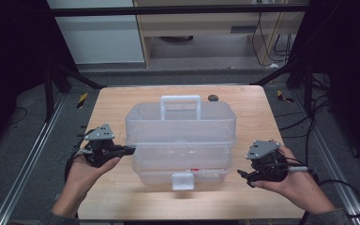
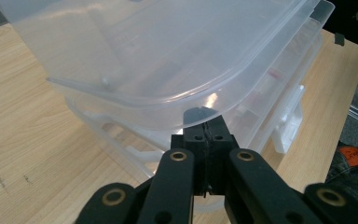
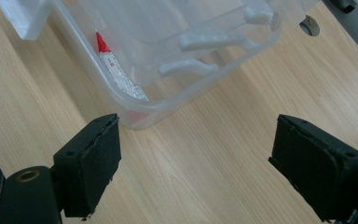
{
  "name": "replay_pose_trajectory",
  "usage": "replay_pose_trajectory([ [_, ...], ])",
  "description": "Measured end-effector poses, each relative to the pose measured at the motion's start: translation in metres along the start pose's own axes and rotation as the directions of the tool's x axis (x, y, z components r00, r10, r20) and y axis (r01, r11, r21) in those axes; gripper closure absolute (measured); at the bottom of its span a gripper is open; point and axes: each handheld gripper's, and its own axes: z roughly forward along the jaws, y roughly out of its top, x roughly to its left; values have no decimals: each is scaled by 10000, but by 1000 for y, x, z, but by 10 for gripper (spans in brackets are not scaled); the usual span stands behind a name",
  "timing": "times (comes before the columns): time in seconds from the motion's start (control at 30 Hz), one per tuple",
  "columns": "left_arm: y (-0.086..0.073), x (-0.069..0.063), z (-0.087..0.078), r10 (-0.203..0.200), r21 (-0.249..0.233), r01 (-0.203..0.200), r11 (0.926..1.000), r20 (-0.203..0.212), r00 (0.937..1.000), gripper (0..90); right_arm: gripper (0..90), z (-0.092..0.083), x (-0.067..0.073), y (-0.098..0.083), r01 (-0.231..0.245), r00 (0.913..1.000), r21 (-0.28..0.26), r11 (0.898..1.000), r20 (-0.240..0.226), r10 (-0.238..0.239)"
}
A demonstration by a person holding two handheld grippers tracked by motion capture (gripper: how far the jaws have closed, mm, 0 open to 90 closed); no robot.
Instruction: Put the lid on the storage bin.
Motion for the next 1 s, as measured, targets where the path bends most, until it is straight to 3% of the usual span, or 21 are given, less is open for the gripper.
replay_pose_trajectory([
  [0.4,-15,0,-1,39,-107,-42,9999,-201,9998,897,154,9,2,-9,-206,9997,239,9995,129,203],
  [0.63,-20,0,3,288,-46,-289,9996,-256,9993,897,152,13,1,-11,-373,9990,344,9987,244,364],
  [1.0,-29,0,7,265,-134,-276,9995,-755,9968,897,149,16,-4,-21,-782,9960,380,9962,452,765],
])
